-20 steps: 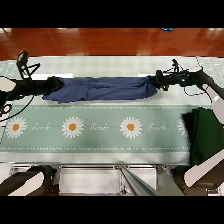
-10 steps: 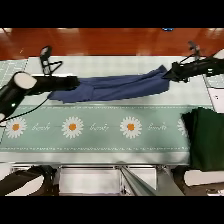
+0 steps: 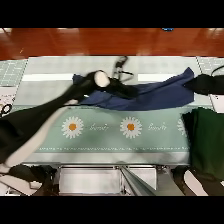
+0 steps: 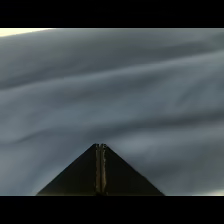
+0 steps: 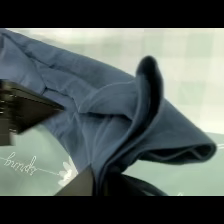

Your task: Fold the shirts.

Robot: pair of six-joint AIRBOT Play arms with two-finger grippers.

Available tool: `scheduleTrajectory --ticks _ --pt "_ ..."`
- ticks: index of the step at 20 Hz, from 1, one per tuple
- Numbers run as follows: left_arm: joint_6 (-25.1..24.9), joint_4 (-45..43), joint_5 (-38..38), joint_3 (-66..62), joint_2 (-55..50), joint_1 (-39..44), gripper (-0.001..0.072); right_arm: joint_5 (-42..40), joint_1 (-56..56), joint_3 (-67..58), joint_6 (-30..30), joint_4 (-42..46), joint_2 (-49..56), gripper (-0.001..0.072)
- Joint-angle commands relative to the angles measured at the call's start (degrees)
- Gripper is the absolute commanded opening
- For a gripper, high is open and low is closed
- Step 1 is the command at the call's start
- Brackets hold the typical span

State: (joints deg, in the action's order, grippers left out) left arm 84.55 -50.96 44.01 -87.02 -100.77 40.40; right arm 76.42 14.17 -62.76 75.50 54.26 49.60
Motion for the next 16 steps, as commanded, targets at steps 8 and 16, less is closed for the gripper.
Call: scheduleTrajectory --ticks 8,16 --pt "0.74 3.15 16.57 -18.21 -12.22 5.64 0.0021 -0.52 0.00 3.32 2.01 -1.33 -9.35 0.0022" --pt "-3.08 -3.26 17.49 7.02 16.76 -16.92 0.0020 -13.66 -15.72 2.40 3.23 -11.08 2.95 0.0022"
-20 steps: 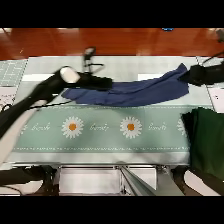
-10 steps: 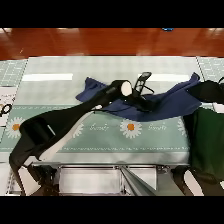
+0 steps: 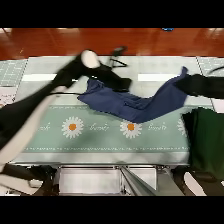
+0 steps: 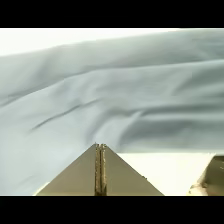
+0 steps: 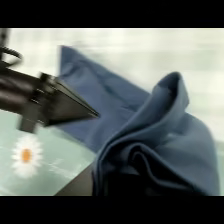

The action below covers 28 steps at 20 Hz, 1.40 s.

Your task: Fold the shirts.

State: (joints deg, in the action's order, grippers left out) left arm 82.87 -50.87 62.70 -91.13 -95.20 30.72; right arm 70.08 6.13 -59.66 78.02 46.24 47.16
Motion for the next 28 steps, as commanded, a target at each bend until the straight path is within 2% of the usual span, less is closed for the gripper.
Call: scheduleTrajectory --ticks 1,4,9,12,14,15,16,17,20,23,24,26,28 --pt "-1.40 -4.44 -2.54 16.83 16.61 -10.10 0.0020 -10.86 -12.13 -2.03 0.87 -3.43 9.22 0.0022" --pt "-1.40 -5.31 -4.59 32.63 33.48 -20.70 0.0020 -18.45 -22.49 -9.20 1.29 -4.55 22.97 0.0022" --pt "-1.40 -5.29 -1.29 46.58 55.34 -37.16 0.0020 -20.65 -30.75 -27.34 1.36 -10.51 47.54 0.0023" --pt "-1.40 -5.31 0.61 49.44 62.55 -41.97 0.0020 -20.70 -32.46 -34.93 1.55 -14.91 57.40 0.0023" --pt "-1.40 -5.29 1.22 49.62 63.80 -42.58 0.0020 -20.61 -33.40 -38.16 2.73 -17.00 61.99 0.0023" --pt "-1.40 -5.25 1.16 49.62 63.65 -42.51 0.0020 -20.44 -33.70 -39.17 2.78 -18.21 63.63 0.0057" --pt "-1.40 -5.27 0.83 49.62 63.19 -42.49 0.0020 -20.46 -34.12 -39.63 2.75 -19.26 64.61 0.0244" --pt "-1.40 -5.22 0.46 49.62 62.55 -42.49 0.0020 -20.41 -34.42 -39.67 2.01 -19.78 64.96 0.0410" --pt "-1.38 -4.57 -2.64 49.51 59.67 -42.62 0.0021 -15.98 -31.82 -39.67 -0.04 -18.56 62.84 0.0407" --pt "-1.20 0.31 -7.82 47.67 57.70 -44.70 0.0020 -0.59 -21.05 -39.65 0.83 -14.58 56.35 0.0406" --pt "-1.22 1.68 -8.66 46.90 57.59 -45.62 0.0020 5.42 -16.90 -39.60 0.85 -10.71 53.22 0.0406" --pt "-1.22 2.49 -9.01 46.40 57.66 -46.40 0.0021 13.35 -9.20 -36.85 2.97 4.35 44.52 0.0406" --pt "-1.27 2.47 -7.50 46.73 57.61 -45.94 0.0021 11.85 -4.50 -27.50 4.17 18.58 34.49 0.0406"
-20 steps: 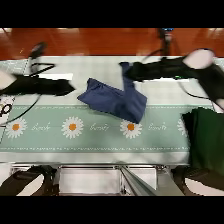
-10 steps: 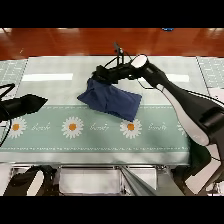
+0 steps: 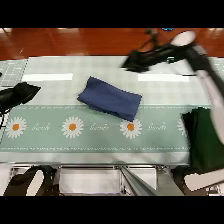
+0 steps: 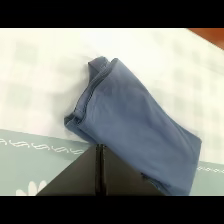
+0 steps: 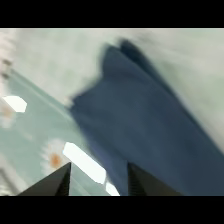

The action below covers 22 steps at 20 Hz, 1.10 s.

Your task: Fold the shirts.

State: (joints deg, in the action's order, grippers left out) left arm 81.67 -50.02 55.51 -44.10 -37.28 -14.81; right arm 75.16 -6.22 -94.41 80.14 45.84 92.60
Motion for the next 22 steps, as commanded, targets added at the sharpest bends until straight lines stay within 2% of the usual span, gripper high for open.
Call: scheduleTrajectory --ticks 1,4,5,7,13,19,20,21,22 --pt "-0.04 1.62 0.33 0.24 -0.26 0.02 0.0021 2.14 10.08 15.37 3.23 21.42 -16.48 0.0406" --pt "0.00 1.64 1.11 3.08 -0.28 2.08 0.0021 -19.71 14.05 43.15 3.87 9.66 -28.13 0.0406" --pt "0.00 1.64 1.09 3.96 -0.28 2.91 0.0021 -24.68 13.86 49.99 3.56 4.44 -29.29 0.0406" --pt "0.02 1.64 1.01 5.22 -0.35 4.11 0.0021 -30.21 11.58 58.73 -0.94 -5.07 -28.24 0.0406" --pt "-1.09 1.64 0.68 7.58 -2.12 4.85 0.0021 -31.80 1.88 57.46 -9.97 -19.74 -13.51 0.0406" --pt "-1.09 1.64 0.85 7.76 -3.41 4.83 0.0021 -29.46 -4.31 46.53 -9.90 -22.69 -2.01 0.0406" --pt "-1.09 1.62 0.85 7.76 -3.48 4.83 0.0021 -28.61 -4.66 44.87 -8.98 -20.92 -1.46 0.0362" --pt "-1.11 1.62 0.81 7.85 -3.50 4.83 0.0021 -28.20 -5.03 43.34 -9.57 -21.24 -1.40 0.0170" --pt "-1.11 1.62 0.83 7.87 -3.63 4.83 0.0021 -27.26 -5.07 41.40 -11.80 -21.94 -1.40 0.0025"
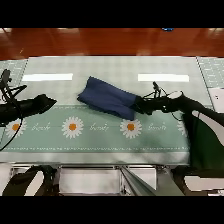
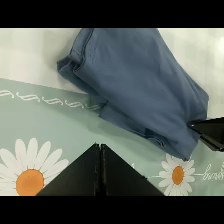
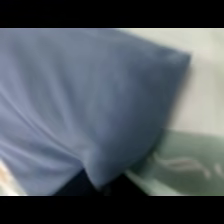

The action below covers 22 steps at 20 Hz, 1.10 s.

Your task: Fold the shirts.

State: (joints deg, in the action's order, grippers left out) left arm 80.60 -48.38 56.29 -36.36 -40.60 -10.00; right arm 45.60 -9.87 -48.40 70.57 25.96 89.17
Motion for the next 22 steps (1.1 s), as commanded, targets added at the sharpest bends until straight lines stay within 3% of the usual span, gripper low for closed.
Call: scheduleTrajectory --ticks 1,3,10,15,22 --pt "-0.04 -0.02 0.04 0.17 -0.48 0.02 0.0021 4.02 -1.42 -7.54 -2.86 -1.60 2.03 0.0022" --pt "-0.04 -0.02 0.07 0.20 -0.98 0.04 0.0020 8.44 -1.38 -14.99 -1.49 1.97 2.03 0.0022" --pt "-0.63 -0.02 0.09 0.22 -2.40 0.04 0.0021 24.39 0.20 -46.01 13.73 25.16 2.01 0.0021" --pt "-0.63 -0.02 0.33 0.22 -2.40 0.04 0.0021 33.38 9.01 -57.96 17.90 26.75 -0.26 0.0021" --pt "-0.63 0.00 0.98 0.20 -2.40 0.04 0.0021 44.02 31.15 -58.42 22.47 26.77 -10.03 0.0021"
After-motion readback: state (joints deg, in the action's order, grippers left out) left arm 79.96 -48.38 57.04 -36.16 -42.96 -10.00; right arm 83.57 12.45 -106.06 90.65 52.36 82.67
